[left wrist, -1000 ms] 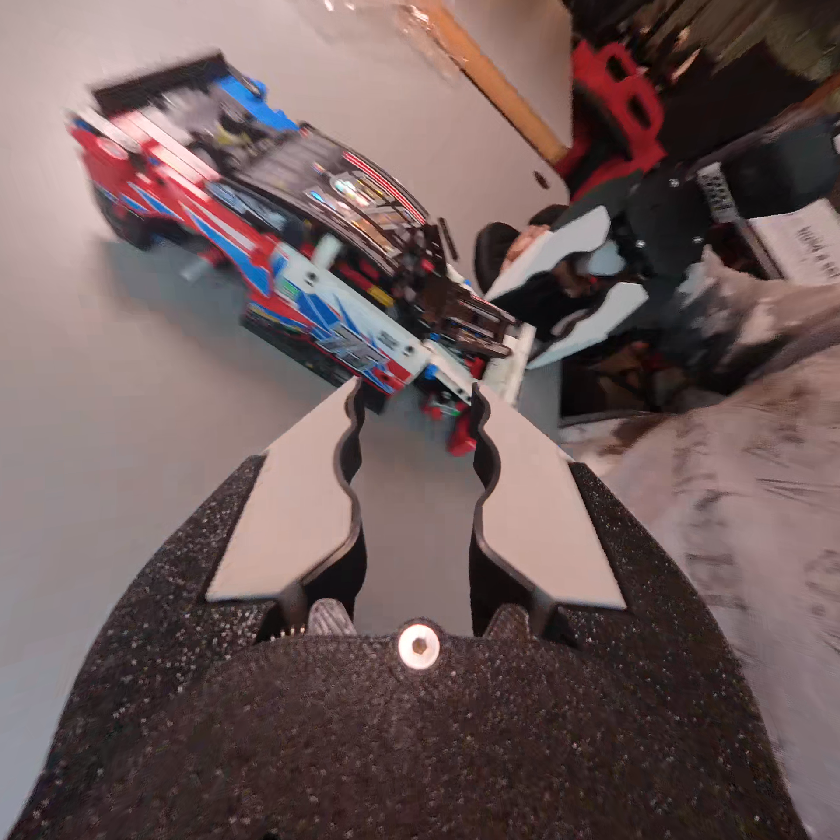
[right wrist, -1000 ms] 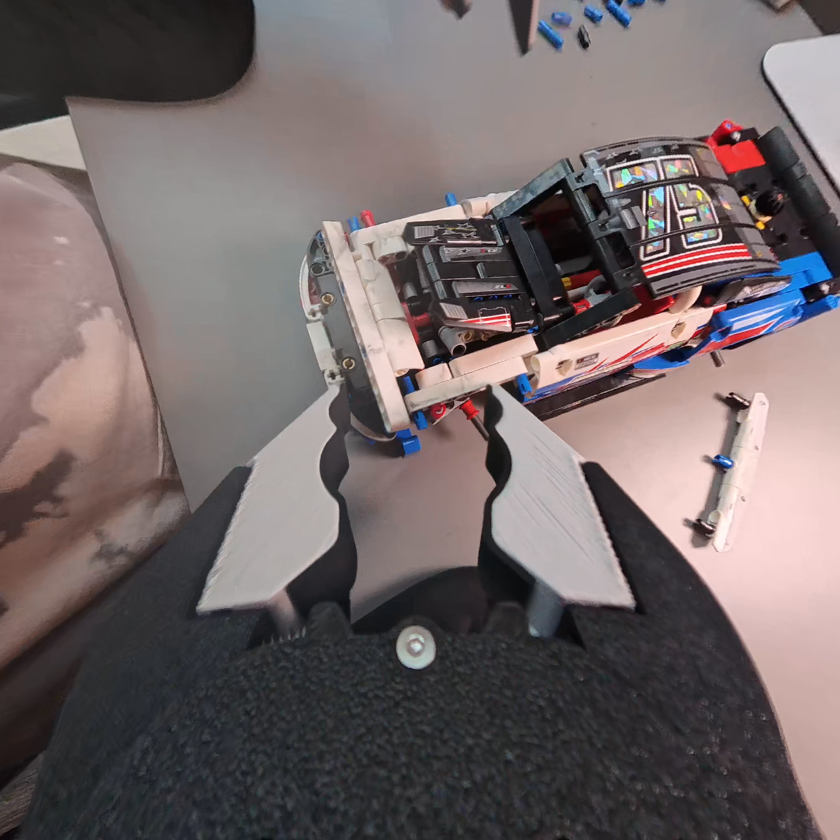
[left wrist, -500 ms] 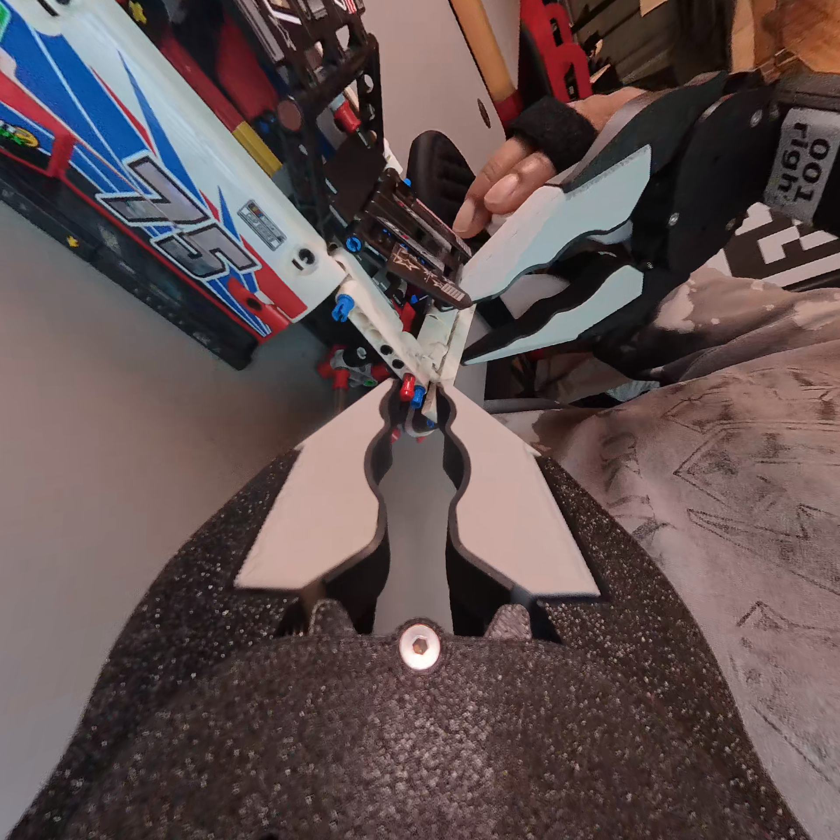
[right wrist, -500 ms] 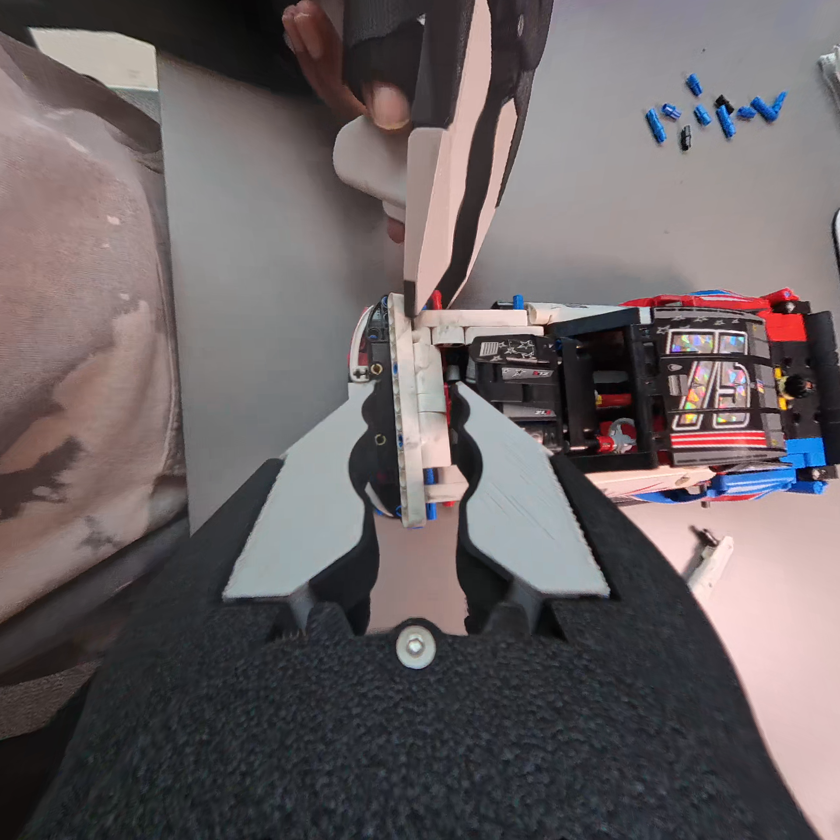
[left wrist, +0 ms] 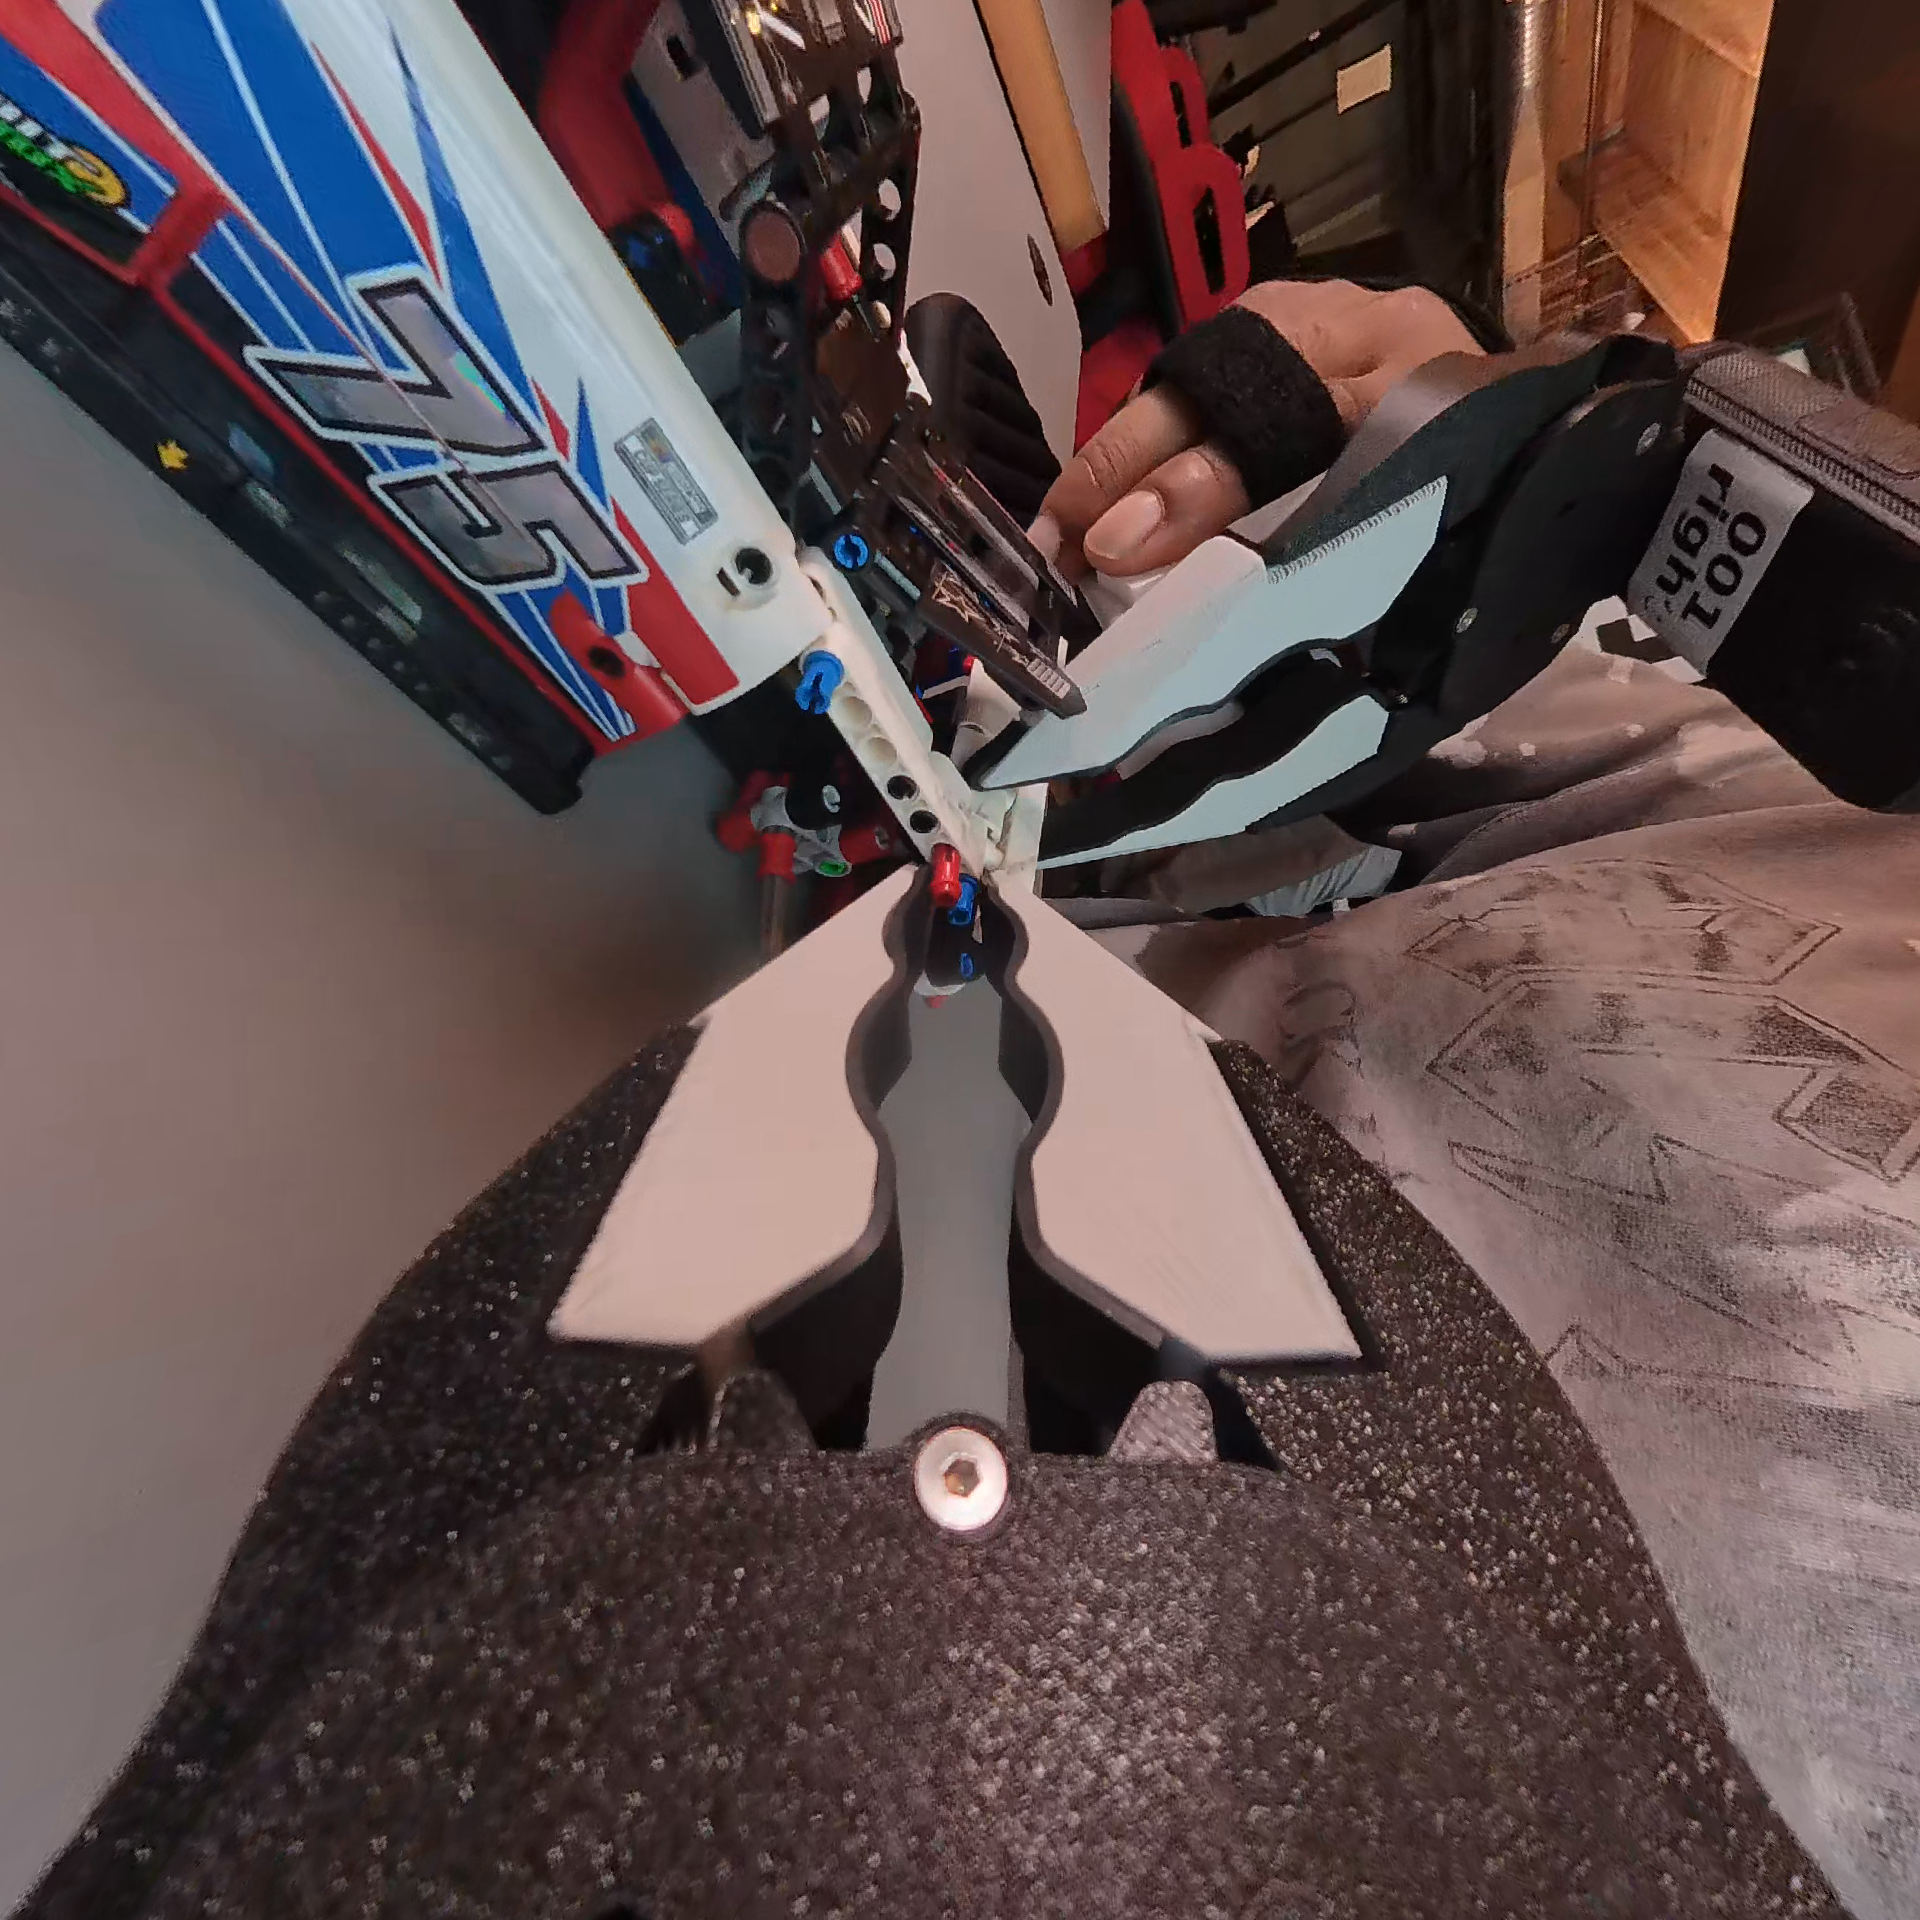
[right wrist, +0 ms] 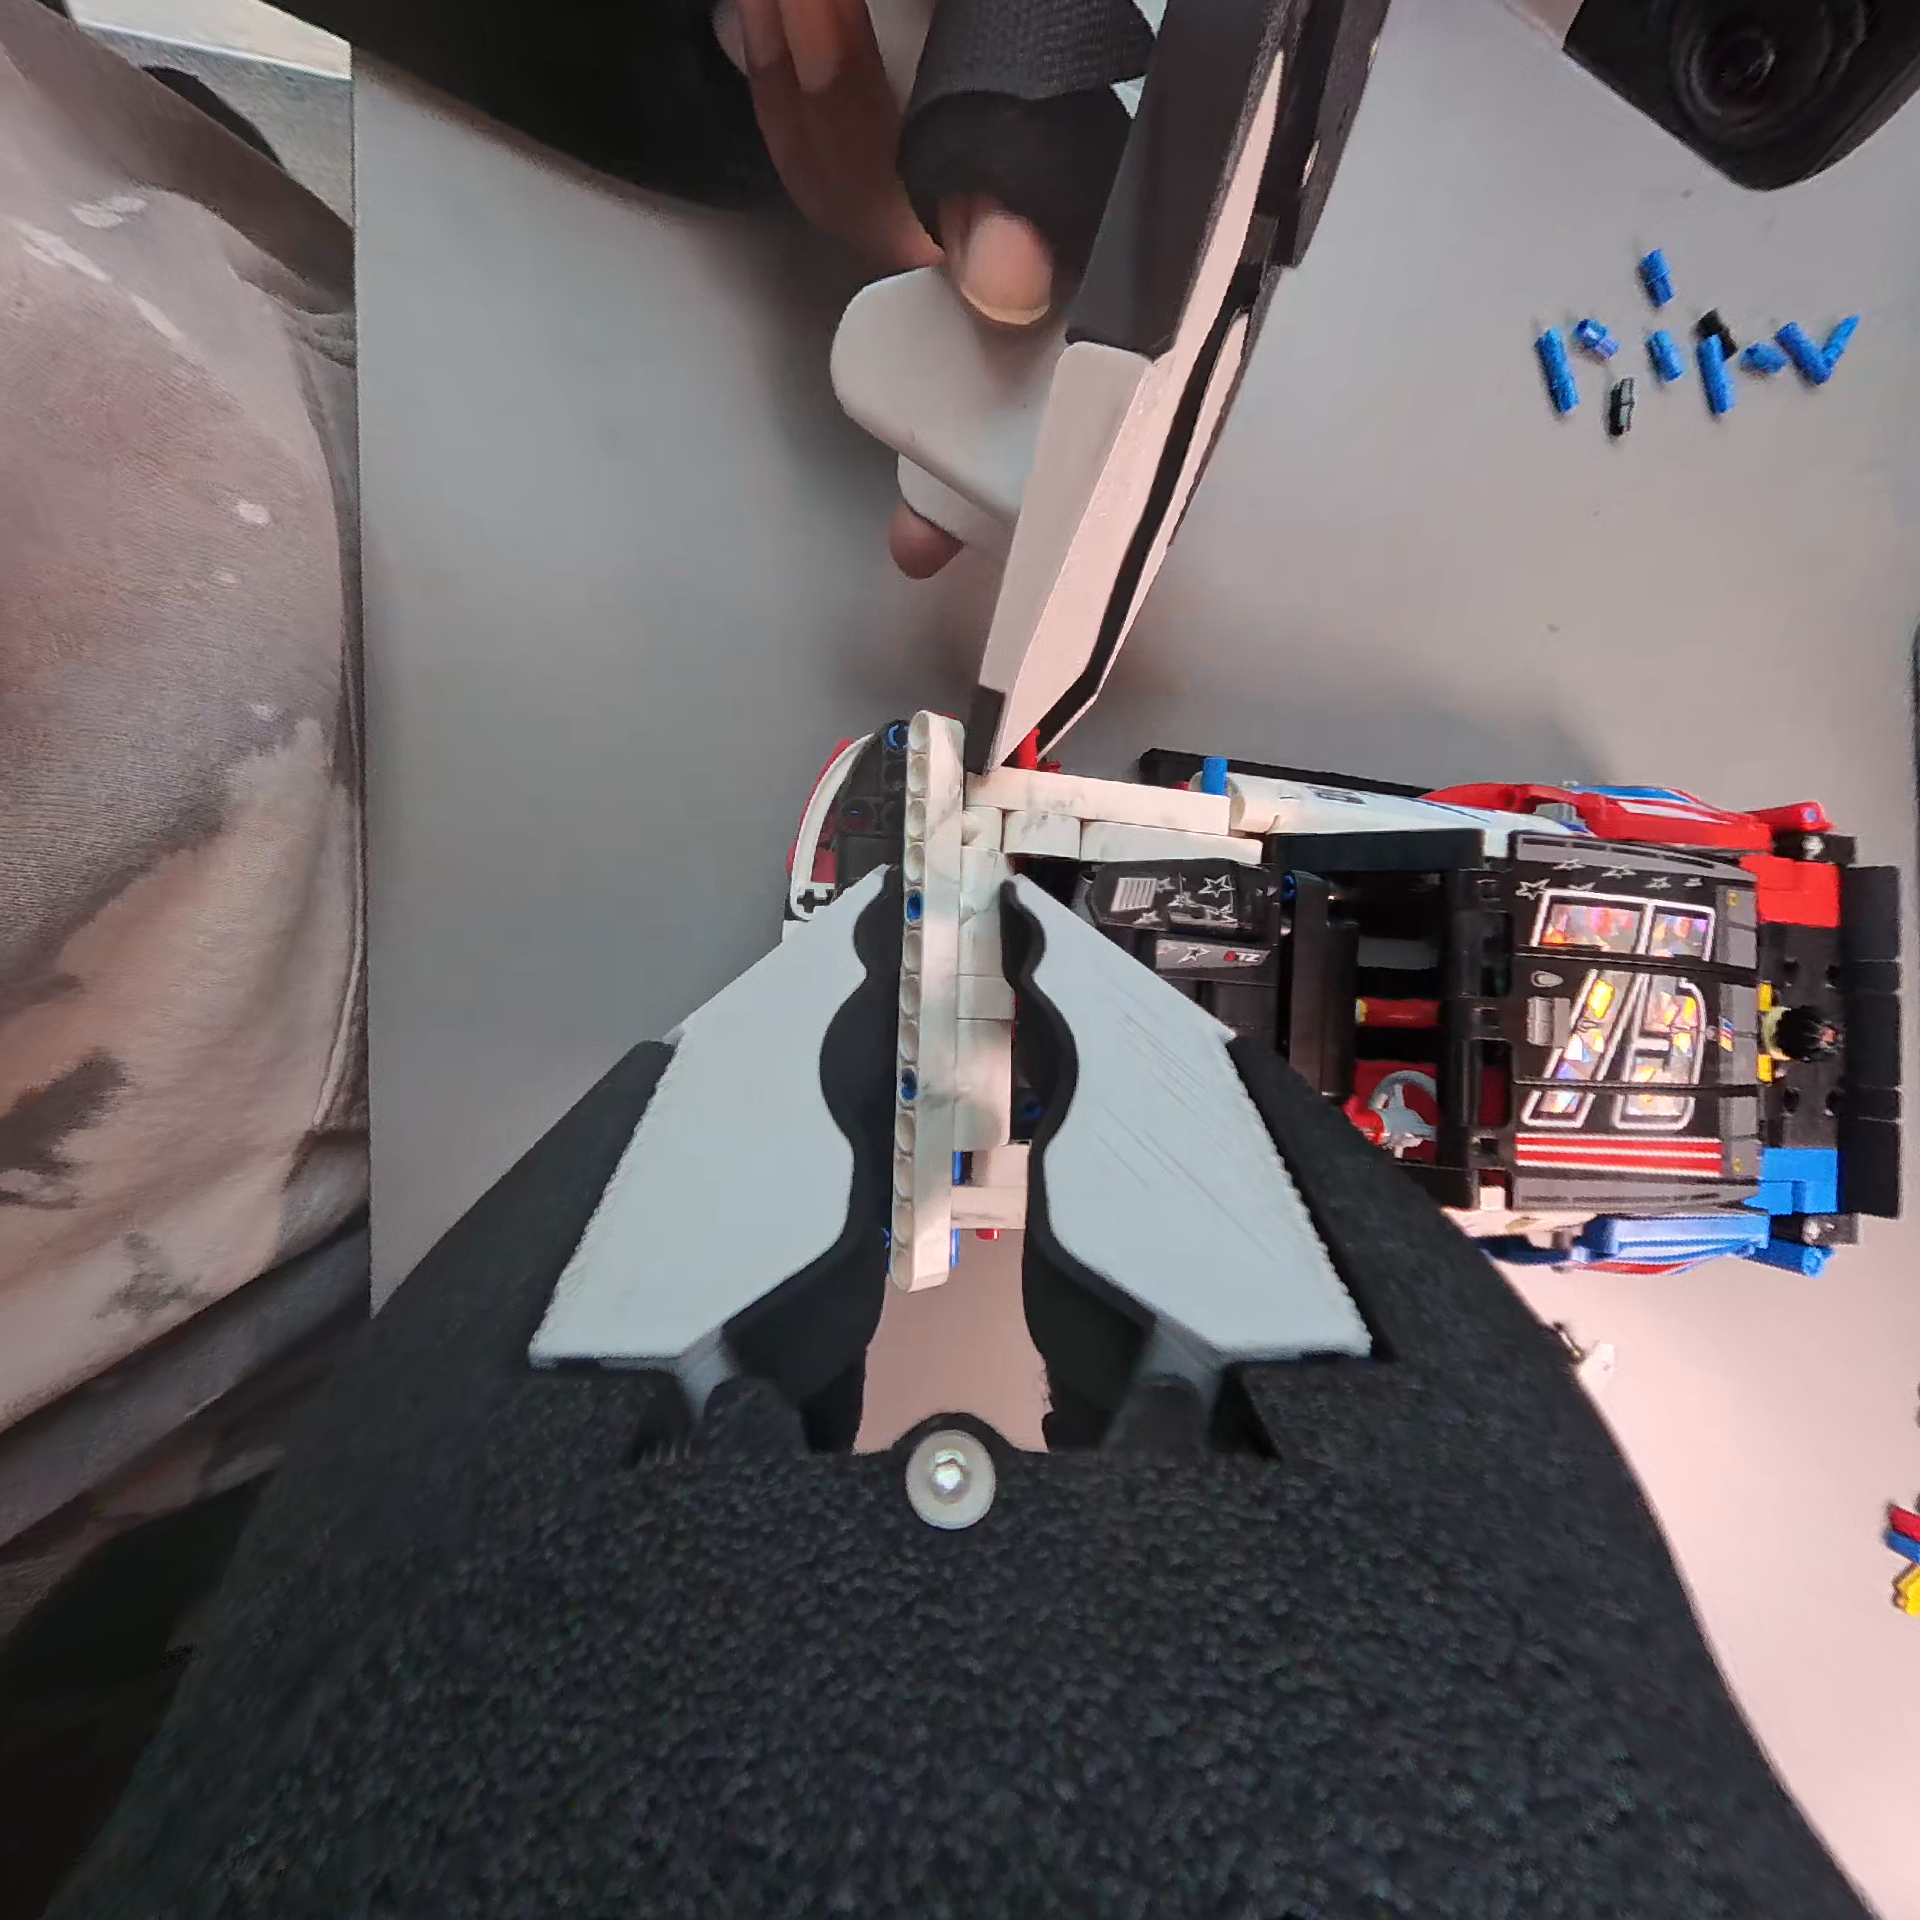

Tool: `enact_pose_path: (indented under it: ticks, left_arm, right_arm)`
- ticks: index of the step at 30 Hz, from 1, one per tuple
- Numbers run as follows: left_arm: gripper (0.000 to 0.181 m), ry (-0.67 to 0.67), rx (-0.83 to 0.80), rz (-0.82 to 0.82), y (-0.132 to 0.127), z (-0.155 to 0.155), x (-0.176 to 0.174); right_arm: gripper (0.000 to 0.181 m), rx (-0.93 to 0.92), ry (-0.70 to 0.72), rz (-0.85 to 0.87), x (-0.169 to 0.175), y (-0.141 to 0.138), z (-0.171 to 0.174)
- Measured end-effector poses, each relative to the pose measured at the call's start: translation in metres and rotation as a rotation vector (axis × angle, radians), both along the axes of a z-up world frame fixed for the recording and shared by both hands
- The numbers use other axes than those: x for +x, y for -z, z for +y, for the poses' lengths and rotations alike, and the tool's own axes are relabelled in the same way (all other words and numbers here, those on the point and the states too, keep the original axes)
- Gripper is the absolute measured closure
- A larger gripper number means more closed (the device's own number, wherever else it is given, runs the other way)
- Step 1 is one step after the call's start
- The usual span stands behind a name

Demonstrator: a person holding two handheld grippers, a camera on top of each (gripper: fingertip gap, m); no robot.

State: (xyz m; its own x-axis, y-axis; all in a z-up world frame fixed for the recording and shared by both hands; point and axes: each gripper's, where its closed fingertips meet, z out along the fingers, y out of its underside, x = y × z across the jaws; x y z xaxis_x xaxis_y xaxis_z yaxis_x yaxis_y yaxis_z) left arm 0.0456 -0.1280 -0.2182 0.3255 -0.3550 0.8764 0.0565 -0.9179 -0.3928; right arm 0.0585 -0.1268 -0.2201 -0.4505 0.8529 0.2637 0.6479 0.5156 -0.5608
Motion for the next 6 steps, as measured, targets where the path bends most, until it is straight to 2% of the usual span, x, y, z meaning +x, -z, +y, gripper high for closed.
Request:
enact_pose_path:
  ticks: [1, 6]
  left_arm:
    - [0.175, 0.001, 0.003, 0.006, 0.0000, -0.0004, -0.0008]
    - [0.179, 0.032, -0.014, -0.017, 0.0000, -0.0035, -0.0027]
  right_arm:
    - [0.165, 0.019, 0.001, 0.022, -0.0004, -0.0005, -0.0001]
    - [0.173, 0.105, 0.025, 0.126, 0.0011, -0.0059, -0.0002]
